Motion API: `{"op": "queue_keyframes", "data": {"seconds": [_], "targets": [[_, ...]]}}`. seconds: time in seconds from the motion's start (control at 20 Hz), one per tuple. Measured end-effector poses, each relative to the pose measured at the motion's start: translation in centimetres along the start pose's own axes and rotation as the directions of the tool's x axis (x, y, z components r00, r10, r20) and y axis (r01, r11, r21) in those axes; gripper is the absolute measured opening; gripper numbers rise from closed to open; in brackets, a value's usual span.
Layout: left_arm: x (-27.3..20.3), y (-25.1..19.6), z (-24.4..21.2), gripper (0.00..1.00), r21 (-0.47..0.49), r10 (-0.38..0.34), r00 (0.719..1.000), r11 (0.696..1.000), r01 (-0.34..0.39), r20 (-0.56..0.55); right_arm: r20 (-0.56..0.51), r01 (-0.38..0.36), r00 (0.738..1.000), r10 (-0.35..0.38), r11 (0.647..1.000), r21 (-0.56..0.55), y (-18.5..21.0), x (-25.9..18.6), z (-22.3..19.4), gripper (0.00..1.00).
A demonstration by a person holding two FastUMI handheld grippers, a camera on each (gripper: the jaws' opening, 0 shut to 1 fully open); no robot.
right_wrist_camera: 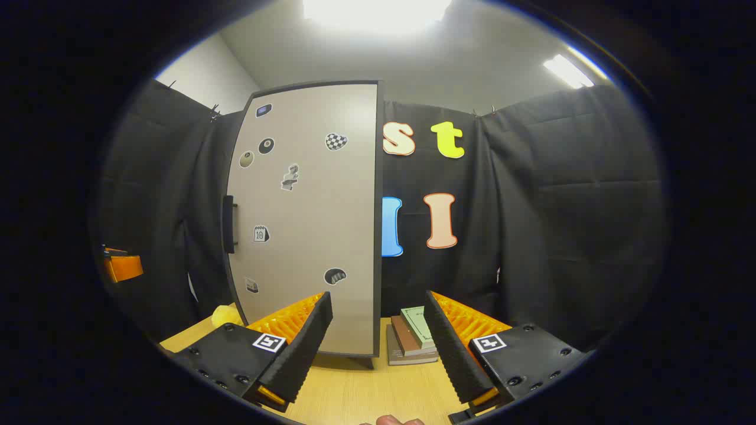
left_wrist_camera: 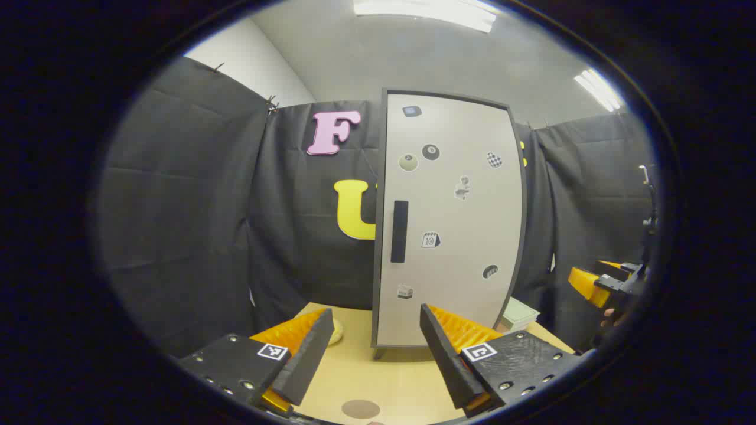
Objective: Open the cabinet door with the right hand, grasp the bottle in the cabinet with the left hand and place it on the coaster, then close the cabinet door with the right hand.
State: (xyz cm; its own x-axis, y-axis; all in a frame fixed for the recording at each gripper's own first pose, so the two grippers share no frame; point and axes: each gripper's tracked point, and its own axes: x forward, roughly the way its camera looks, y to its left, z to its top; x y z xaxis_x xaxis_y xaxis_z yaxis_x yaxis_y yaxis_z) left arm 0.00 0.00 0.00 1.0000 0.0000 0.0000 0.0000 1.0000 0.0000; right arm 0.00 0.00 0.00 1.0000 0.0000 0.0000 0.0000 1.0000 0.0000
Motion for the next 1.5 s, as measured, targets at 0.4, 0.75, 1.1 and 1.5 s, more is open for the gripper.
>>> {"op": "queue_keyframes", "data": {"seconds": [0.4,0.75,1.1,1.5], "targets": [[-0.4,0.3,-0.2,0.91,-0.018,0.017,1.0,1.0,-0.017,-0.015,-0.008,-0.028,1.0,0.028,0.999,-0.016,1.0,0.6,0.2,0.99],[-0.1,0.7,-1.0,0.88,-0.042,0.048,0.998,0.998,-0.05,-0.046,-0.04,-0.054,0.998,0.054,0.999,-0.001,1.8,0.7,-0.8,0.99],[-1.7,2.2,-2.4,0.88,-0.049,0.09,0.994,0.994,-0.093,-0.053,-0.052,-0.096,0.994,0.096,0.995,0.015,3.3,1.3,-1.2,0.97],[-2.8,4.6,-3.7,0.91,-0.098,0.142,0.988,0.984,-0.148,-0.067,-0.069,-0.189,0.98,0.188,0.982,-0.007,7.3,2.7,-0.9,0.97]]}}
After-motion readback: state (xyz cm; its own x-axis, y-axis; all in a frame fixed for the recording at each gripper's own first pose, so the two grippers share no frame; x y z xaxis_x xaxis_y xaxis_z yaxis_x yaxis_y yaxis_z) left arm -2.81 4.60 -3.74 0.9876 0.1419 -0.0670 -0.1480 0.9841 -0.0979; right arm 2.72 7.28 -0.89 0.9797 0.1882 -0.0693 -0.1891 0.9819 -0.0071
